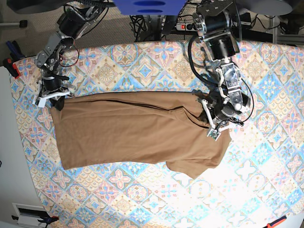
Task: Layout the t-shirt on the table in an organized manner, then fold the t-shirt properly
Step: 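Pull the shirt edge taut between both grippers, stretching it lengthwise, then drag the held shirt edge with both grippers away from the shirt body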
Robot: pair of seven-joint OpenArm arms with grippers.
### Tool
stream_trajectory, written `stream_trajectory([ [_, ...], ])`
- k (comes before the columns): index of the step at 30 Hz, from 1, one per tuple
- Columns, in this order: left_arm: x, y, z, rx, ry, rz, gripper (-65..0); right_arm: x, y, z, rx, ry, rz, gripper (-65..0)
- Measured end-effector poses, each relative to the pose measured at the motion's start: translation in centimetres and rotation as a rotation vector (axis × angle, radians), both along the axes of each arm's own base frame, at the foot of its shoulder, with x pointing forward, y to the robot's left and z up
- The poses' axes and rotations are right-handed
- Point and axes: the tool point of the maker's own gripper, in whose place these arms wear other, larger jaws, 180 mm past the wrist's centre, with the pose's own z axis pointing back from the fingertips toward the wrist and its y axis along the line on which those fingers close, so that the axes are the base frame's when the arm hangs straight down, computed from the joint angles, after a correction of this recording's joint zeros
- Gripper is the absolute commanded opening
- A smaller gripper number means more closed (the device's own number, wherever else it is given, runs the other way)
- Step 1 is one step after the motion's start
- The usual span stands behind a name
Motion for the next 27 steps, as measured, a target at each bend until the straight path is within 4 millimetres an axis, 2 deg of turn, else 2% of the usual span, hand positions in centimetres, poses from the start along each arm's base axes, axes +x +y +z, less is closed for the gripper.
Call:
stream_trajectory([
  [2,0.0,0.1,-0.1,-0.001,0.002,0.005,-65.0,-1.0,-0.4,0.3,-0.025,0.006,-0.004,-65.0],
  [7,-0.6,-0.1,-0.3,-0.017,-0.017,0.011,-65.0,-1.5,-1.1,1.1,-0.090,0.063,0.000,-65.0],
  [12,-4.0,1.1,0.9,0.060,-0.008,0.049,-65.0,-2.1,-2.1,2.2,-0.151,0.093,-0.013,-65.0],
  [14,-4.4,0.9,2.3,0.057,-0.050,0.051,-65.0,-2.2,-2.6,3.0,-0.174,0.086,-0.022,-65.0],
  [17,-3.2,-0.1,5.7,0.057,-0.169,0.021,-65.0,-1.9,-3.0,4.5,-0.210,0.058,-0.024,-65.0],
  [18,-3.4,-0.4,5.8,0.058,-0.175,0.011,-65.0,-2.0,-3.0,4.7,-0.214,0.060,-0.020,-65.0],
  [20,-4.4,-0.6,5.4,0.059,-0.159,-0.003,-65.0,-2.9,-2.8,4.0,-0.203,0.122,-0.011,-65.0],
  [23,-6.6,0.1,4.5,0.096,-0.105,0.006,-65.0,-3.9,-2.5,3.0,-0.182,0.189,-0.001,-65.0],
  [25,-6.4,0.2,4.8,0.102,-0.116,0.012,-65.0,-4.3,-2.4,2.5,-0.170,0.223,0.002,-65.0],
  [27,-5.7,0.0,5.4,0.092,-0.142,0.009,-65.0,-4.3,-2.3,2.4,-0.164,0.232,0.003,-58.3],
])
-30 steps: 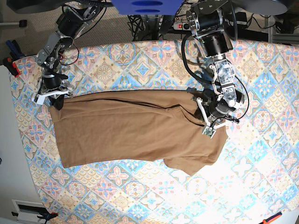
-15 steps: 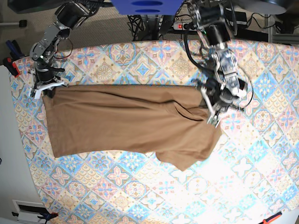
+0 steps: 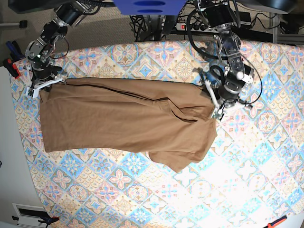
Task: Layout the t-shirt on the table in an organized manner, then fold the t-shirt properly
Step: 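Drag the held shirt edge with both grippers away from the shirt body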
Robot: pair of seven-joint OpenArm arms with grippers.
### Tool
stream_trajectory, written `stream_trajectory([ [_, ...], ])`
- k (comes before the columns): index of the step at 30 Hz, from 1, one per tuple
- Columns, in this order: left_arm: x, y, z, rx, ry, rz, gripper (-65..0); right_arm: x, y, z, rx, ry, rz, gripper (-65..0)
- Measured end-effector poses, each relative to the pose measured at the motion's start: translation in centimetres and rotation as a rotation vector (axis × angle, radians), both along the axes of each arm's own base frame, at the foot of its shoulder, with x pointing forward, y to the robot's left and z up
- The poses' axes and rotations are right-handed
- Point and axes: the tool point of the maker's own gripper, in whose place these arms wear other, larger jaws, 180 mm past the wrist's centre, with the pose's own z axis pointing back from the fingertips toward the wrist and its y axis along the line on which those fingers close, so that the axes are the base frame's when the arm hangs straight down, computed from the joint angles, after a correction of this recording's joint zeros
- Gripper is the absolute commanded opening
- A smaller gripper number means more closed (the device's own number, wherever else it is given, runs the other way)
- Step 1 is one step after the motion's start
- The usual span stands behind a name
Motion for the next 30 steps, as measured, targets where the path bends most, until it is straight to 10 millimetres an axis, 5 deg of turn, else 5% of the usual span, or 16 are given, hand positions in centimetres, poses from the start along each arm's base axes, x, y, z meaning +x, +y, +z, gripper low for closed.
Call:
stream_trajectory([
  [4,-0.3,0.0,-0.2,-0.001,0.009,0.002,-63.7,0.0,0.0,0.0,0.000,0.002,0.000,-47.1],
  [11,-0.5,0.0,-0.3,-0.001,0.013,0.001,-45.8,0.6,1.1,-0.1,-0.001,0.007,0.043,-37.0],
  [20,0.1,-0.7,0.9,0.010,-0.022,-0.018,-44.9,0.8,1.6,0.6,-0.030,-0.036,0.076,-35.7],
  [24,1.2,-2.7,-1.2,-0.032,0.025,-0.077,-44.9,1.1,1.7,0.8,-0.032,-0.049,0.082,-35.7],
  [30,1.7,-2.5,-5.3,-0.027,0.146,-0.075,-45.1,1.0,1.6,0.8,-0.033,-0.048,0.078,-35.8],
])
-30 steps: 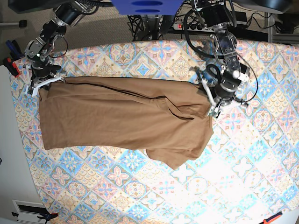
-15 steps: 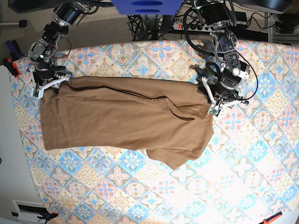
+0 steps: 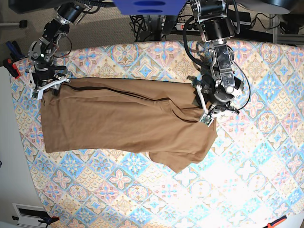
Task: Layout the t-shirt on the table in an organized manner, then fold the t-shirt properly
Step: 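Drag the held shirt edge with both grippers away from the shirt body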
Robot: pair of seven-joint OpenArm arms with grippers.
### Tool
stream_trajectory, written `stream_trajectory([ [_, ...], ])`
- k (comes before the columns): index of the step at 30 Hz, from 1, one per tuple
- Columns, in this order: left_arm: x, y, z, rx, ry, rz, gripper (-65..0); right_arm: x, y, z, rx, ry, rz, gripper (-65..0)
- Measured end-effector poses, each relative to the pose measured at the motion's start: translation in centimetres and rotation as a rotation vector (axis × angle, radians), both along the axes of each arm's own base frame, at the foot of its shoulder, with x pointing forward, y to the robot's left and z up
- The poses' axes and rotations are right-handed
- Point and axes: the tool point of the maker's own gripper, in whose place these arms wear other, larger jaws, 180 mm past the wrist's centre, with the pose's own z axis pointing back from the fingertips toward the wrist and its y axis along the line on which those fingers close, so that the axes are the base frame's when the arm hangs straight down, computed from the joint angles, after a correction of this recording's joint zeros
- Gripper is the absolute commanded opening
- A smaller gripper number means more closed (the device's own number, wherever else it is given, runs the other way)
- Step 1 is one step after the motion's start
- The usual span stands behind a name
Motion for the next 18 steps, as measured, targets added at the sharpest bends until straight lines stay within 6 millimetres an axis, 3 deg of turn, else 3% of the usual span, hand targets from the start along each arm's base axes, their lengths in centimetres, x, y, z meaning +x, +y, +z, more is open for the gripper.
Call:
stream_trajectory([
  [2,0.2,-0.2,0.0,-0.002,-0.001,-0.004,-45.1,0.0,0.0,0.0,0.000,-0.002,0.003,-36.4],
  [4,0.1,-0.3,0.0,-0.009,-0.006,-0.006,-46.7,0.0,0.0,0.0,-0.001,-0.001,0.000,-41.2],
  [8,-0.9,-0.7,-0.7,-0.038,-0.002,-0.005,-62.2,0.0,-0.1,0.0,-0.003,0.000,0.000,-58.1],
  [10,-1.5,-0.9,-1.0,-0.044,-0.004,-0.007,-65.0,-0.1,-0.2,0.0,-0.003,0.000,-0.002,-65.0],
  [18,-4.6,-0.5,-1.9,-0.095,-0.031,-0.009,-65.0,-0.1,-0.2,0.0,-0.003,0.000,-0.003,-65.0],
])
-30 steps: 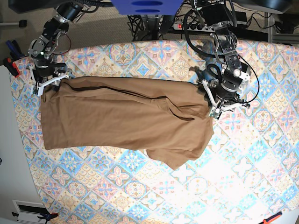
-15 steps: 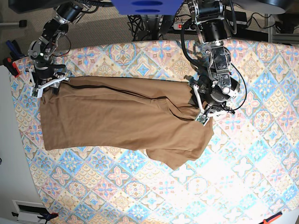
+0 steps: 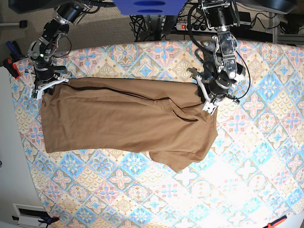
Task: Layout the t-shirt on the table in an organized manner, then fold the t-shirt properly
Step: 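Drag the held shirt edge with both grippers away from the shirt body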
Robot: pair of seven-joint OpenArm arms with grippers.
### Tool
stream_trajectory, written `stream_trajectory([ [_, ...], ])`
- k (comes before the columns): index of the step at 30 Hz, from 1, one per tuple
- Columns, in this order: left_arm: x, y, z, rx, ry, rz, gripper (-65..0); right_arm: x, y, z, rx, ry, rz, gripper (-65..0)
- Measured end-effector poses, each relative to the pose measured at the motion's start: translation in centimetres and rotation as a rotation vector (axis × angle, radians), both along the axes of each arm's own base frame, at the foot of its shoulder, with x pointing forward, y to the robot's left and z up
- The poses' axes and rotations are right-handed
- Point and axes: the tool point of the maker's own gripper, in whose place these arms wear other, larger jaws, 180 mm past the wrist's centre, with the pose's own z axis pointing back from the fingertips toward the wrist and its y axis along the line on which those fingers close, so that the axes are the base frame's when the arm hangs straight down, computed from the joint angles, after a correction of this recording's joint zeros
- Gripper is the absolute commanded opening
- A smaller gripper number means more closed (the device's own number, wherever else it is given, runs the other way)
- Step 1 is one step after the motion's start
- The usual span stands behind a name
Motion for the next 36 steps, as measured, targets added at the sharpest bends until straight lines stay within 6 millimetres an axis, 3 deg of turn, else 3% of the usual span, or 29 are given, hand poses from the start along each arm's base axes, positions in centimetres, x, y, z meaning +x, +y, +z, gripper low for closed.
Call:
stream_trajectory([
  [6,-2.2,1.1,0.2,0.022,0.008,-0.018,-65.0,-0.2,0.0,-0.1,0.001,0.003,-0.001,-65.0],
  [10,-5.7,2.5,0.8,0.132,0.073,-0.031,-65.0,-0.6,-0.5,-0.1,0.009,-0.003,-0.024,-65.0],
  [12,-6.6,2.9,1.1,0.165,0.087,-0.033,-65.0,-1.4,-0.9,-0.3,0.019,-0.003,-0.064,-65.0],
  [20,-7.3,3.3,1.2,0.188,0.106,-0.034,-65.0,-2.8,-0.8,-1.1,0.024,0.023,-0.070,-65.0],
  [27,-9.3,3.7,1.4,0.214,0.136,-0.035,-65.0,-4.5,-1.0,-1.4,0.026,0.030,-0.079,-65.0],
  [35,-9.4,4.0,1.6,0.239,0.147,-0.042,-65.0,-4.7,-1.1,-1.4,0.025,0.034,-0.080,-65.0],
  [36,-9.0,4.0,1.7,0.240,0.138,-0.040,-65.0,-4.7,-1.1,-1.4,0.024,0.034,-0.080,-62.1],
])
